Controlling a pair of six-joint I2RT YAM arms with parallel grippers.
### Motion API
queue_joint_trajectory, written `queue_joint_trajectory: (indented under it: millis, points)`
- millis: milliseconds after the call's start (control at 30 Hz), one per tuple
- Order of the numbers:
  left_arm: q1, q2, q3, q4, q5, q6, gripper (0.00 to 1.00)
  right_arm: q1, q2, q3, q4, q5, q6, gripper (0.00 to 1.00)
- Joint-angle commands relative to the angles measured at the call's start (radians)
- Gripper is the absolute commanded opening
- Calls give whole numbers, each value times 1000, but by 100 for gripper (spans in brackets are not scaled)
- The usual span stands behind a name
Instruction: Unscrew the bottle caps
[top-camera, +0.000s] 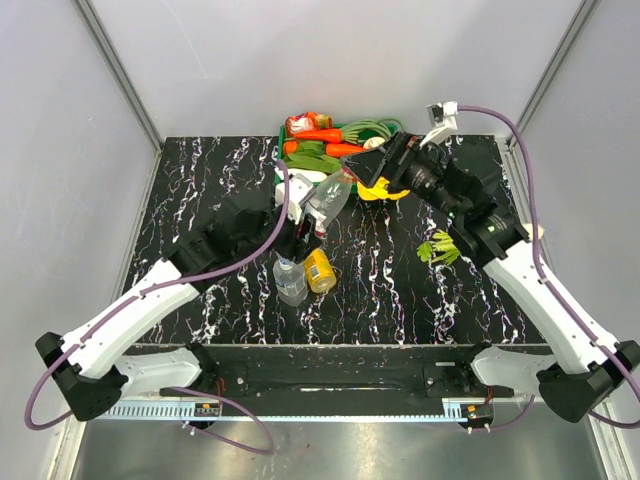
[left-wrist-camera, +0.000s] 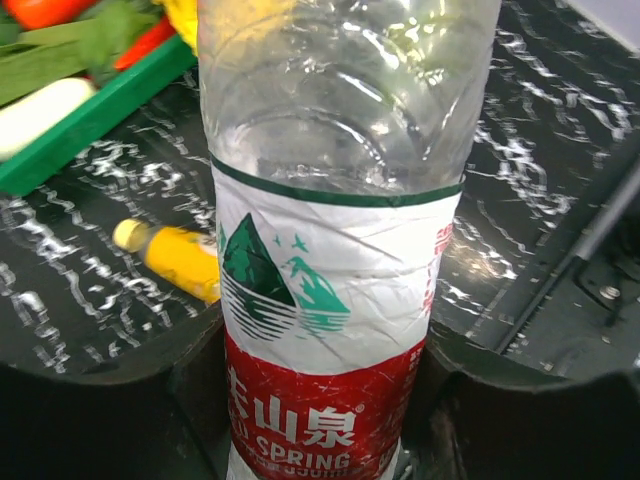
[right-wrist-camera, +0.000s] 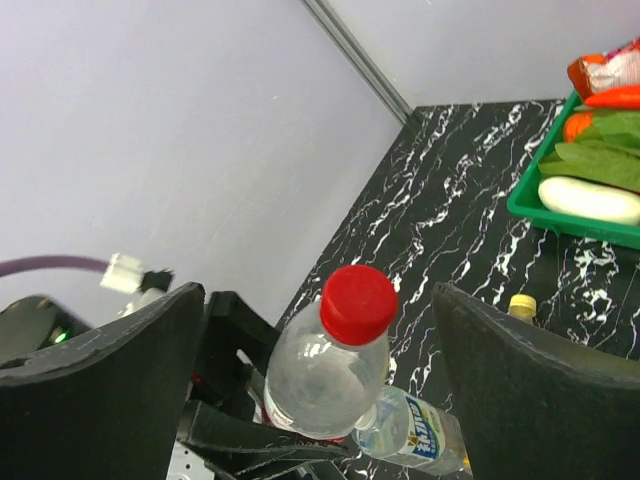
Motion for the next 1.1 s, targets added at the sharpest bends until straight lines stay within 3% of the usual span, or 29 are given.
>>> queue_joint_trajectory:
  millis: [0,267,700,900,1067]
  points:
    - [-82,6,84,-58,-388,34,28,-4,32,0,70,24,60,100]
    - [-222,55,123,-108,-770,55,21,-10,110,26,62,-12,86,96]
    - [-280,121,147,-138,-856,74,21,-55,141,-39,212,-128,196,62]
    - [-293,136,160,-145,-870,71,21,-62,159,-43,212,-156,204,61]
    - [-300,127,160,-151,-891,58,22,-72,157,-48,179,-137,184,68]
